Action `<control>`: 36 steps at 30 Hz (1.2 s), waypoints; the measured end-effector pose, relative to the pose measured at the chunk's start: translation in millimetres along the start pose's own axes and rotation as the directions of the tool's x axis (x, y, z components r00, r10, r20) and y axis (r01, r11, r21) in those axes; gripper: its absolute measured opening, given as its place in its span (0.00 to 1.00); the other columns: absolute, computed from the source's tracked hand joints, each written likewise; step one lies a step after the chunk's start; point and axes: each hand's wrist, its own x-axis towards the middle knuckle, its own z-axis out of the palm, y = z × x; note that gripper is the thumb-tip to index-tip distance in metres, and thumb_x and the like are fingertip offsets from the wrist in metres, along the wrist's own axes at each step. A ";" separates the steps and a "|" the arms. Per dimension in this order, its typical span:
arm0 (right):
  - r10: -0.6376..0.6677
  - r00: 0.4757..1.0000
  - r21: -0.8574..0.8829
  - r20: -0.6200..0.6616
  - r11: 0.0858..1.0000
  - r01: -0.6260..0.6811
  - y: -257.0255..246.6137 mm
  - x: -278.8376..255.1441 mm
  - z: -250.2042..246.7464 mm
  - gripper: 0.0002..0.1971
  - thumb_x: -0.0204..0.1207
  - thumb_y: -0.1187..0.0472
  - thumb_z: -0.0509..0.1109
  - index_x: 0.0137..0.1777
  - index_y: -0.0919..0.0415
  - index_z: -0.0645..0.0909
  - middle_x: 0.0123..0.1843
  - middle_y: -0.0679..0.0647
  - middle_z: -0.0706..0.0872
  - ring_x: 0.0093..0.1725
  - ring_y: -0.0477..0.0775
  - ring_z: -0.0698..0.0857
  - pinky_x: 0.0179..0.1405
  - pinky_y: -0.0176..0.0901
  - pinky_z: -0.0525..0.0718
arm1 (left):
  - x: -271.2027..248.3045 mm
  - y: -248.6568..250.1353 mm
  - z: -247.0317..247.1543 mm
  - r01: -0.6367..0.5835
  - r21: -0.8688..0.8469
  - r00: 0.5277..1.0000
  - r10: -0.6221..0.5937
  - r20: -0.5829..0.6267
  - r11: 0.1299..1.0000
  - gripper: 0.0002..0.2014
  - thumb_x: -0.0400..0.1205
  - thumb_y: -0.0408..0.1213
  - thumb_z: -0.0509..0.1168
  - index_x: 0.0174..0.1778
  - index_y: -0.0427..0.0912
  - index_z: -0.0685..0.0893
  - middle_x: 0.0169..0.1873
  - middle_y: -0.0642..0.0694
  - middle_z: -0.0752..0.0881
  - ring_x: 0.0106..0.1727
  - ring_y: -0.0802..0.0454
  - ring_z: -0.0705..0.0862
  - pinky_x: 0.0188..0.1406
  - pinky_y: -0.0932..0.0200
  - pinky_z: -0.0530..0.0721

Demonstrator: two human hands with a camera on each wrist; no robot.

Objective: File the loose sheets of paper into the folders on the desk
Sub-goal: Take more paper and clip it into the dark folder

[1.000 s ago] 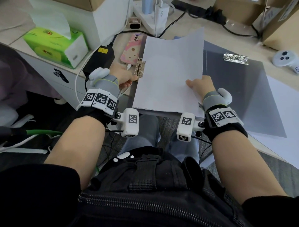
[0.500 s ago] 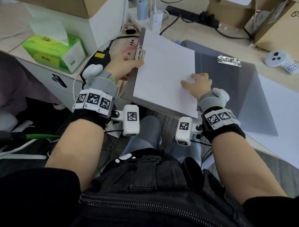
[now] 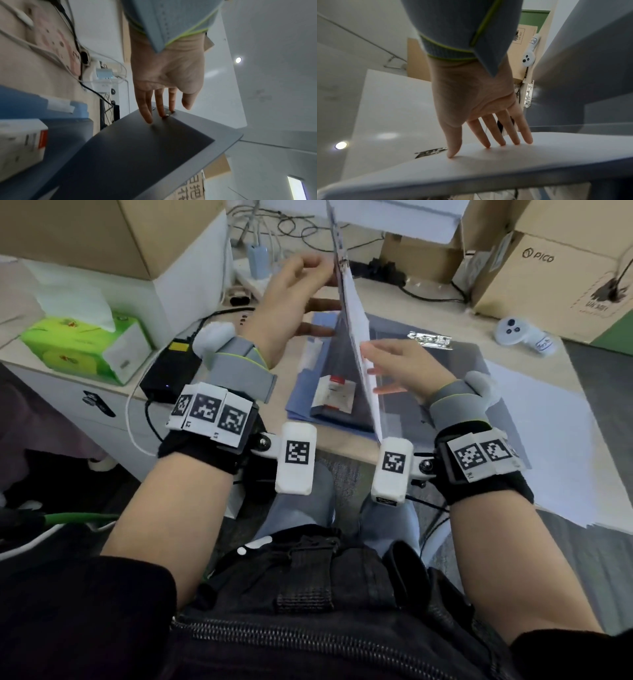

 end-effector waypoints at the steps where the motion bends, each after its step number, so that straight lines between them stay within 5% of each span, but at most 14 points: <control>1: -0.015 1.000 0.053 0.000 0.998 0.015 -5.7 -5.0 -3.2 0.25 0.77 0.42 0.65 0.69 0.55 0.77 0.67 0.50 0.81 0.64 0.53 0.82 0.57 0.52 0.88 | 1.6 0.3 5.2 -0.024 0.016 0.999 0.024 0.033 1.000 0.05 0.86 0.42 0.57 0.55 0.49 0.76 0.50 0.50 0.82 0.43 0.59 0.86 0.34 0.58 0.86; 5: -0.048 0.995 0.241 -0.093 0.968 0.069 -16.4 -31.6 -26.3 0.26 0.75 0.36 0.59 0.64 0.51 0.81 0.59 0.49 0.84 0.58 0.53 0.84 0.44 0.50 0.90 | 4.3 -0.4 43.0 -0.127 0.112 0.979 0.107 0.176 0.986 0.17 0.85 0.35 0.57 0.71 0.45 0.71 0.61 0.45 0.78 0.61 0.54 0.81 0.51 0.55 0.88; 8: -0.050 0.986 0.362 -0.157 0.926 0.104 -13.2 -49.2 -42.3 0.25 0.80 0.34 0.47 0.54 0.42 0.83 0.59 0.50 0.87 0.59 0.55 0.85 0.49 0.57 0.88 | 5.5 -2.9 72.1 -0.187 0.178 0.951 0.133 0.278 0.966 0.22 0.84 0.32 0.59 0.75 0.48 0.68 0.67 0.50 0.76 0.65 0.59 0.78 0.58 0.60 0.83; 11: -0.066 0.971 0.518 -0.228 0.837 0.179 2.3 -63.2 -61.2 0.33 0.79 0.32 0.40 0.58 0.45 0.84 0.61 0.53 0.88 0.60 0.61 0.87 0.53 0.62 0.87 | 9.9 -10.0 100.8 -0.207 0.239 0.922 0.107 0.372 0.949 0.25 0.84 0.27 0.59 0.77 0.44 0.66 0.69 0.49 0.76 0.63 0.66 0.75 0.50 0.82 0.76; 14: 0.006 0.933 0.629 -0.359 0.741 0.237 23.2 -71.3 -82.4 0.33 0.80 0.34 0.41 0.60 0.49 0.83 0.64 0.56 0.87 0.61 0.60 0.86 0.53 0.61 0.88 | 15.0 -28.1 127.6 -0.128 0.303 0.911 -0.009 0.412 0.944 0.24 0.83 0.26 0.60 0.76 0.38 0.69 0.74 0.44 0.75 0.64 0.64 0.73 0.46 0.85 0.75; 17: 0.112 0.872 0.696 -0.477 0.654 0.297 47.7 -75.6 -94.6 0.22 0.82 0.41 0.48 0.51 0.49 0.82 0.55 0.52 0.88 0.50 0.54 0.85 0.40 0.42 0.84 | 20.5 -51.6 139.7 -0.023 0.410 0.912 -0.149 0.383 0.912 0.21 0.82 0.25 0.62 0.72 0.32 0.74 0.71 0.40 0.78 0.63 0.61 0.74 0.51 0.82 0.75; 20: 0.278 0.782 0.754 -0.557 0.564 0.337 79.9 -77.9 -104.6 0.10 0.75 0.54 0.57 0.40 0.52 0.81 0.38 0.50 0.84 0.35 0.51 0.79 0.31 0.35 0.76 | 26.6 -73.1 144.7 0.059 0.584 0.926 -0.263 0.271 0.809 0.18 0.81 0.31 0.64 0.67 0.37 0.81 0.67 0.44 0.82 0.59 0.57 0.79 0.46 0.73 0.74; 23: 0.429 0.687 0.728 -0.587 0.650 0.216 118.2 -76.9 -113.9 0.15 0.73 0.68 0.56 0.47 0.59 0.85 0.39 0.53 0.85 0.32 0.52 0.79 0.27 0.33 0.74 | 31.7 -90.7 152.5 0.139 0.648 0.937 -0.311 0.158 0.749 0.15 0.80 0.31 0.65 0.62 0.37 0.84 0.62 0.40 0.84 0.58 0.49 0.80 0.45 0.67 0.74; 26: 0.495 0.639 0.661 -0.589 0.750 0.027 143.1 -76.7 -112.1 0.19 0.72 0.76 0.54 0.51 0.61 0.84 0.38 0.52 0.86 0.27 0.49 0.77 0.19 0.30 0.72 | 33.9 -106.8 154.8 0.210 0.747 0.931 -0.362 0.044 0.631 0.19 0.77 0.34 0.68 0.65 0.44 0.79 0.61 0.41 0.74 0.60 0.45 0.77 0.60 0.61 0.76; 28: 0.509 0.626 0.601 -0.591 0.795 -0.078 153.4 -71.1 -107.4 0.20 0.69 0.75 0.55 0.54 0.62 0.84 0.41 0.54 0.88 0.29 0.50 0.77 0.25 0.31 0.77 | 37.1 -118.7 152.8 0.275 0.803 0.915 -0.400 -0.051 0.528 0.32 0.74 0.38 0.71 0.74 0.44 0.69 0.71 0.39 0.66 0.69 0.39 0.74 0.71 0.53 0.73; 30: 0.497 0.600 0.521 -0.627 0.840 -0.150 162.4 -61.7 -104.2 0.25 0.60 0.67 0.56 0.56 0.63 0.85 0.49 0.59 0.91 0.38 0.54 0.79 0.43 0.42 0.83 | 41.5 -124.6 148.3 0.318 0.819 0.909 -0.400 -0.119 0.478 0.39 0.71 0.40 0.74 0.77 0.41 0.64 0.74 0.36 0.66 0.72 0.36 0.72 0.72 0.48 0.73; 33: 0.467 0.603 0.454 -0.647 0.871 -0.187 185.9 -38.2 -107.0 0.29 0.53 0.64 0.57 0.56 0.62 0.86 0.56 0.63 0.90 0.46 0.56 0.79 0.62 0.53 0.82 | 53.6 -125.1 133.8 0.389 0.756 0.907 -0.361 -0.216 0.526 0.39 0.68 0.38 0.75 0.74 0.38 0.64 0.67 0.37 0.75 0.67 0.37 0.77 0.67 0.47 0.78; 36: 0.463 0.635 0.419 -0.619 0.878 -0.233 174.9 -29.5 -102.2 0.26 0.55 0.65 0.62 0.55 0.62 0.86 0.56 0.62 0.90 0.51 0.58 0.85 0.66 0.56 0.82 | 63.1 -123.5 116.5 0.432 0.667 0.897 -0.371 -0.243 0.607 0.37 0.70 0.34 0.73 0.74 0.37 0.65 0.60 0.41 0.80 0.61 0.42 0.81 0.63 0.51 0.80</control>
